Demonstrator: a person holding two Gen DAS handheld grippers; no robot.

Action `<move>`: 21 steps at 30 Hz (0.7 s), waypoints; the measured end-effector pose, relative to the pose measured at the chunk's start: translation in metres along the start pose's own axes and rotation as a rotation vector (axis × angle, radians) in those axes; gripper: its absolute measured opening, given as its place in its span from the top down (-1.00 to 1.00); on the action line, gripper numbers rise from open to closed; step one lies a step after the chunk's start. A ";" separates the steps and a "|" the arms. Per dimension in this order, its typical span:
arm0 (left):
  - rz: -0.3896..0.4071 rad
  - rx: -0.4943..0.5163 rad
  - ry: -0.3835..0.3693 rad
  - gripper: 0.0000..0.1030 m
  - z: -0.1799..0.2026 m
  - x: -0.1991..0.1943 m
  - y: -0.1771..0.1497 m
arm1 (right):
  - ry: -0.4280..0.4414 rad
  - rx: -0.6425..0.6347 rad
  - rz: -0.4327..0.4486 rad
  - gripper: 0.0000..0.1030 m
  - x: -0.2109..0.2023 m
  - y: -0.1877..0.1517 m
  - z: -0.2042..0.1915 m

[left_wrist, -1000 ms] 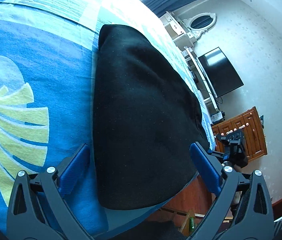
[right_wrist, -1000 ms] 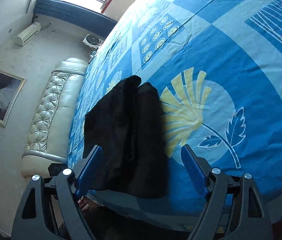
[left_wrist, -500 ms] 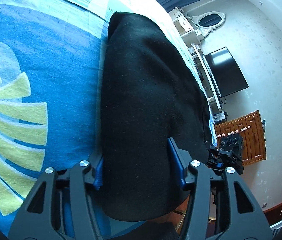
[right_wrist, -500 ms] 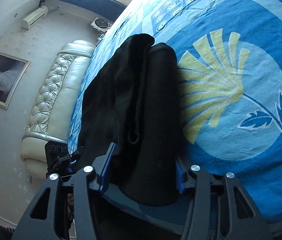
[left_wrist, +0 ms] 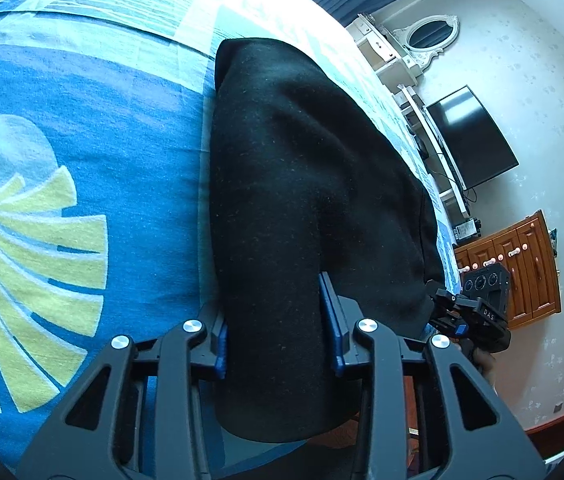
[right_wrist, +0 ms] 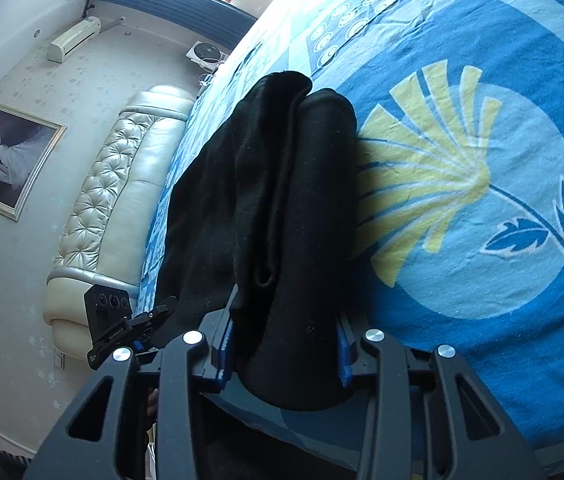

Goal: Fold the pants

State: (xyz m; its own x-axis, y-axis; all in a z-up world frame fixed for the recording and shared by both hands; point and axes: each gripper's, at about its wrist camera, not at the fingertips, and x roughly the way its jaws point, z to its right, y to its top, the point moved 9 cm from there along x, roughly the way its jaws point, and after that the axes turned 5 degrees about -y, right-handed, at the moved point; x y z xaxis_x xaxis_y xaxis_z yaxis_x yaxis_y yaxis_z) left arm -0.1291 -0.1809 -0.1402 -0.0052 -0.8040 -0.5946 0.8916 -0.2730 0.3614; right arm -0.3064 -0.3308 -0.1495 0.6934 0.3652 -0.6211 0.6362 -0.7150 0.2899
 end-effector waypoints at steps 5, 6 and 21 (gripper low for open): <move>0.010 0.006 -0.003 0.37 -0.003 -0.002 0.000 | -0.010 -0.002 0.008 0.25 0.000 0.001 0.000; 0.015 0.013 0.004 0.38 -0.002 -0.003 0.000 | -0.012 -0.005 0.008 0.26 0.000 0.000 -0.002; 0.068 -0.006 0.086 0.42 -0.029 -0.050 -0.004 | 0.023 -0.068 -0.047 0.28 0.037 -0.013 -0.043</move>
State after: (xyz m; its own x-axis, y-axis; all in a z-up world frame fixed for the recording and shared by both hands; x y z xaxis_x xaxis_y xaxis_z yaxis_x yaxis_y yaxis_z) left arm -0.1193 -0.1244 -0.1324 0.0942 -0.7725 -0.6280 0.8911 -0.2159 0.3992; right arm -0.2747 -0.2822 -0.1456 0.6691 0.4119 -0.6185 0.6895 -0.6545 0.3100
